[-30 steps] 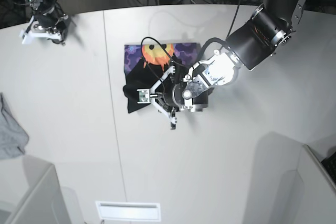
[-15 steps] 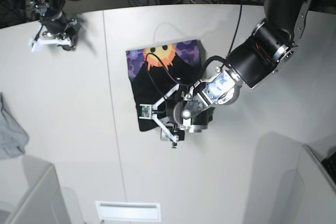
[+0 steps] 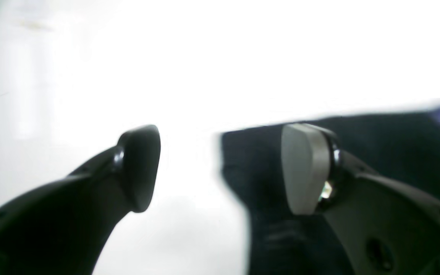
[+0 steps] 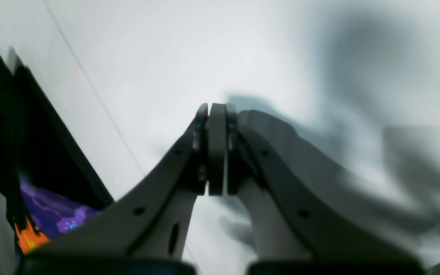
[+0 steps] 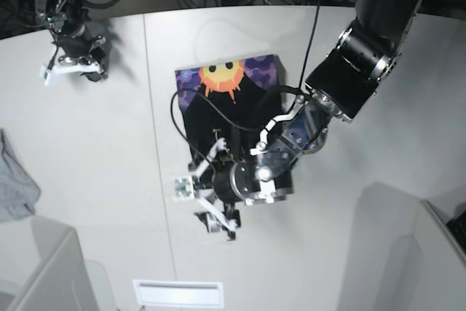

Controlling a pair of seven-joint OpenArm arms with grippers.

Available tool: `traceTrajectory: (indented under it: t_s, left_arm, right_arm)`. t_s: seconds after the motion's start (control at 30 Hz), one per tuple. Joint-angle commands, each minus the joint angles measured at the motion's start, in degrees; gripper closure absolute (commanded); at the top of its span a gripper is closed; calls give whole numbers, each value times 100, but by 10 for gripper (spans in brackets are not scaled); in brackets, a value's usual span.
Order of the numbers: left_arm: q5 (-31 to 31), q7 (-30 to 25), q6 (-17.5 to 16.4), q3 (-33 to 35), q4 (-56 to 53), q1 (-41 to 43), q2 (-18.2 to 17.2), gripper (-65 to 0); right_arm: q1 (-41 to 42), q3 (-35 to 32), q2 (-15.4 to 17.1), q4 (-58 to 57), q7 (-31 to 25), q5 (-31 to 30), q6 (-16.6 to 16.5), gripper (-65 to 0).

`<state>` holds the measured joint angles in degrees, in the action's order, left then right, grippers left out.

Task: Fold the T-shirt properly
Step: 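Rotate and drag the folded shirt with the left gripper to straighten it, then smooth the printed edge of the folded shirt with both grippers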

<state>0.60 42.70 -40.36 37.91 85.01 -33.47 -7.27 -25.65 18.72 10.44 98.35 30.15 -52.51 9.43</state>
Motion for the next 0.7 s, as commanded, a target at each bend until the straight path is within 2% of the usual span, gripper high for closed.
traceTrajectory:
  t_s: [0.0, 0.03, 0.1, 0.13, 0.23, 0.47, 0.57, 0.67]
  left_arm:
    - [-12, 42, 36, -332, 312, 29, -42, -469]
    - [-12, 183, 36, -639, 576, 169, -42, -462]
    - [-12, 596, 36, -1097, 1182, 512, -60, -378]
    - [-12, 790, 36, -1272, 1411, 697, -78, -313]
    - [-12, 1106, 36, -1853, 2149, 1470, -500, -10]
    - [-12, 1097, 36, -3066, 2589, 3097, -1168, 0]
    - [-12, 1088, 36, -3646, 2589, 3616, -1212, 0]
    - [-12, 1088, 36, -3883, 2562, 3950, -1212, 0]
  right_arm:
    - [29, 14, 174, 165, -101, -54, -68, 0]
    - [37, -74, 253, 201, -101, -54, -68, 0]
    - [37, -329, 543, 359, -101, -54, -68, 0]
    - [37, -487, 657, 438, -101, -54, -68, 0]
    - [46, -1059, 991, 737, -101, -54, -68, 0]
    - [345, -2123, 1273, 869, -101, -2, -68, 0]
    - [547, -2659, 1246, 869, -101, 737, -68, 0]
    - [670, -3107, 1115, 860, -101, 1546, -68, 0]
